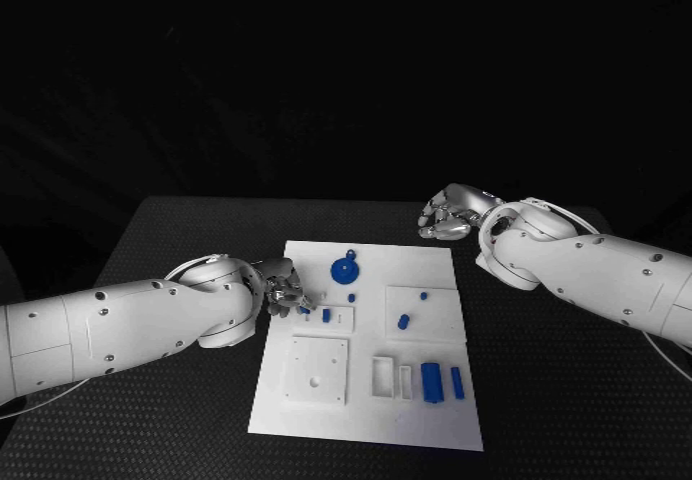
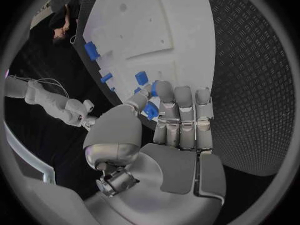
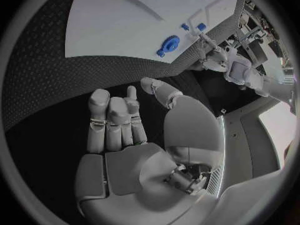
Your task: Assemble the parts on the task board
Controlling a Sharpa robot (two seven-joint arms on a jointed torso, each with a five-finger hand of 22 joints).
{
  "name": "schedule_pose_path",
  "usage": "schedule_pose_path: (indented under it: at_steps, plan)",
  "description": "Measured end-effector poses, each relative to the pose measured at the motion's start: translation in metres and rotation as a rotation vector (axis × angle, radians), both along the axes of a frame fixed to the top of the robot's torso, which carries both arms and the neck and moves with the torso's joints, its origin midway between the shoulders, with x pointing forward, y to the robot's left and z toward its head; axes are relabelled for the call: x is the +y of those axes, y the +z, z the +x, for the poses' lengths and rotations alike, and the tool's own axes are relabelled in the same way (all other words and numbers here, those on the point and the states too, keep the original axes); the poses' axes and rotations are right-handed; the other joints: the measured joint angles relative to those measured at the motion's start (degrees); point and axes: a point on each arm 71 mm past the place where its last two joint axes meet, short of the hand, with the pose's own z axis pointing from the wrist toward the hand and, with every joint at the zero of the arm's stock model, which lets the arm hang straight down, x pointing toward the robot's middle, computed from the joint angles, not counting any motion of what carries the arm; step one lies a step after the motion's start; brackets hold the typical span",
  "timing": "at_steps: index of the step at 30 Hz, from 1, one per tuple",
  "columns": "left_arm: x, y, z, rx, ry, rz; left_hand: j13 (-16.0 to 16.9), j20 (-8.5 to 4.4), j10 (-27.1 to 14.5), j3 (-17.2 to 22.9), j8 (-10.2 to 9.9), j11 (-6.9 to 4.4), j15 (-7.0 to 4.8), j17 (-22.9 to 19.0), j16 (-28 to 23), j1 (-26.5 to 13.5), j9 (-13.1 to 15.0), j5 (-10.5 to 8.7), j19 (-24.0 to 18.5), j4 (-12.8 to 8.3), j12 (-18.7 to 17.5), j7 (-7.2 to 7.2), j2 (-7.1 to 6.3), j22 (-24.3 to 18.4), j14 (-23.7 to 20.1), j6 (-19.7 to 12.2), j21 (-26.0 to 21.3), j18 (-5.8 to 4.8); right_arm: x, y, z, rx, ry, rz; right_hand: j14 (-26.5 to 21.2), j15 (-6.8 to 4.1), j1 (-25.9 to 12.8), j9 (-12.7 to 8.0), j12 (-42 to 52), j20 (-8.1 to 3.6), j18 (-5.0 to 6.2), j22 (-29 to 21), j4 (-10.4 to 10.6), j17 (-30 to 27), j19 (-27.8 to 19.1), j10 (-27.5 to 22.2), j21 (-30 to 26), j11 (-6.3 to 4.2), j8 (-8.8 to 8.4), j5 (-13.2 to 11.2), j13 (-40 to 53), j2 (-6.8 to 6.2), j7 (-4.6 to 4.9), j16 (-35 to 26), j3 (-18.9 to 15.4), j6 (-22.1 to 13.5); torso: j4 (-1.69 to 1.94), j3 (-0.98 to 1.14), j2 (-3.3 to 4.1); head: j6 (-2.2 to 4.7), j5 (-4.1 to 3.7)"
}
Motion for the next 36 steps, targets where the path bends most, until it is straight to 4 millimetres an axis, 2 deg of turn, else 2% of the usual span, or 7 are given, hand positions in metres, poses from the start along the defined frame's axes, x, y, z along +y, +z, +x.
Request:
schedule_pose_path:
  at_steps: [36]
  plan:
    - [-0.0018, -0.0081, -0.0028, 0.04, -0.022, 0.04, 0.5, 0.0, 0.4, -0.1, 0.3, 0.01, -0.1, 0.3, 0.6, 0.1, 0.2, 0.21, 0.4, 0.0, 0.7, -0.23, 0.11, 0.0, 0.3, 0.2, 0.4, 0.0, -0.0007, -0.0001, -0.0002, 0.003, 0.0, -0.001, 0.0, 0.0, 0.0, 0.0, 0.0, 0.0, 0.0, 0.0, -0.3, 0.0, 0.0, -0.1, 0.0, -0.15, 0.0, 0.0, 0.0, 0.0, -0.08, 0.0, 0.0, 0.1, 0.0, 0.02, -0.02, -0.23, 0.02]
